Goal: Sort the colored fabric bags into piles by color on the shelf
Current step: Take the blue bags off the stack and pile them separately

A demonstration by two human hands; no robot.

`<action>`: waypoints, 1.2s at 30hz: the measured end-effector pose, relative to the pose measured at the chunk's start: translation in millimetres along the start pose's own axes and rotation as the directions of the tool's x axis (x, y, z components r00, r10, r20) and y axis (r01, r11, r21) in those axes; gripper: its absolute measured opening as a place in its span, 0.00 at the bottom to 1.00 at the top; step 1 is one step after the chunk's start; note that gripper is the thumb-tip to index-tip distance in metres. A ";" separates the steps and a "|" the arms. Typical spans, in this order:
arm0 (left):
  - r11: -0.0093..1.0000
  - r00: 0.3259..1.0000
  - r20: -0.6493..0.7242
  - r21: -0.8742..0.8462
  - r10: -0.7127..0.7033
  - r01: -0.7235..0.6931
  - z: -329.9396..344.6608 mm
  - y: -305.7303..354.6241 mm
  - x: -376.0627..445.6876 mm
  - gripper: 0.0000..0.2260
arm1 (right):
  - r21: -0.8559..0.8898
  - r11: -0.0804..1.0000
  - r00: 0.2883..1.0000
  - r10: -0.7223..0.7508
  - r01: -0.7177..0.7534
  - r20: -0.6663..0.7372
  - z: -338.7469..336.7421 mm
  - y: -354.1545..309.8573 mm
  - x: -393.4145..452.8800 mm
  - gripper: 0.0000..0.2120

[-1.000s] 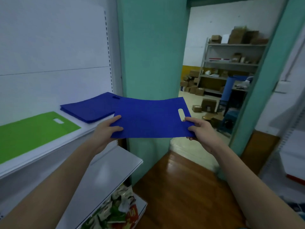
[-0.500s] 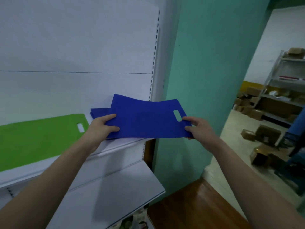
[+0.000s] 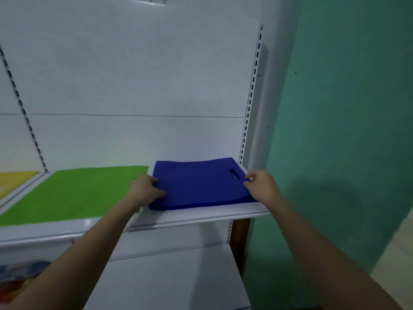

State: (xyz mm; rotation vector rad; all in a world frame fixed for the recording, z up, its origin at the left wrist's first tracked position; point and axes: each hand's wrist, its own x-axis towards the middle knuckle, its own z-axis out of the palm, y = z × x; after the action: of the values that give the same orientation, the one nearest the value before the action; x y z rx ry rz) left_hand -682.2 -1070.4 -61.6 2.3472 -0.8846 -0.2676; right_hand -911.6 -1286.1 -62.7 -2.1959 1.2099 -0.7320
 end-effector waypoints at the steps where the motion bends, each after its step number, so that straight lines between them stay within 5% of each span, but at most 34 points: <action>1: 0.999 1.000 -0.014 0.050 -0.008 0.009 2.3 0.6 2.3 0.11 | -0.022 1.000 1.000 -0.019 0.019 0.006 1.1 3.3 2.2 0.15; 2: 0.996 1.000 -0.028 0.091 -0.003 0.006 4.4 2.5 2.5 0.08 | -0.042 0.998 0.999 -0.043 0.043 0.009 1.9 6.9 4.3 0.14; 5: 0.981 0.999 -0.042 0.192 -0.010 0.018 13.6 0.5 4.2 0.24 | -0.105 0.990 0.995 -0.096 0.097 0.012 1.7 17.0 11.1 0.12; 8: 0.984 0.995 -0.098 0.174 -0.031 0.048 17.8 -3.3 2.7 0.27 | -0.141 0.979 0.989 -0.149 0.145 -0.019 -3.3 18.5 17.9 0.09; 12: 0.980 0.990 -0.134 0.190 -0.032 0.058 15.9 -4.4 -4.9 0.25 | -0.059 0.972 0.973 -0.230 0.229 -0.003 -12.0 0.2 18.1 0.07; 22: 0.915 0.889 -0.457 0.364 0.013 0.173 -12.9 -14.1 -99.9 0.13 | 0.264 0.879 0.781 -0.475 0.397 0.405 64.0 -84.5 -41.2 0.12; 29: 0.850 0.830 -0.502 0.301 -0.243 0.432 -75.4 -87.9 -196.2 0.11 | 0.425 0.715 0.480 -0.693 0.555 0.538 135.1 -183.6 -143.3 0.15; 36: 0.750 0.683 -0.595 0.193 -0.423 0.632 -139.2 -160.2 -284.5 0.12 | 0.543 0.546 0.137 -0.774 0.638 0.618 167.1 -283.5 -250.9 0.15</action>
State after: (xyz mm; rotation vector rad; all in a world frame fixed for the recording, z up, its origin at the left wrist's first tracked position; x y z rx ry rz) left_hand -759.2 -724.0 -55.4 2.7987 0.0665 0.3501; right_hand -747.5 -906.6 -44.9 -2.4104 -0.4871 0.0330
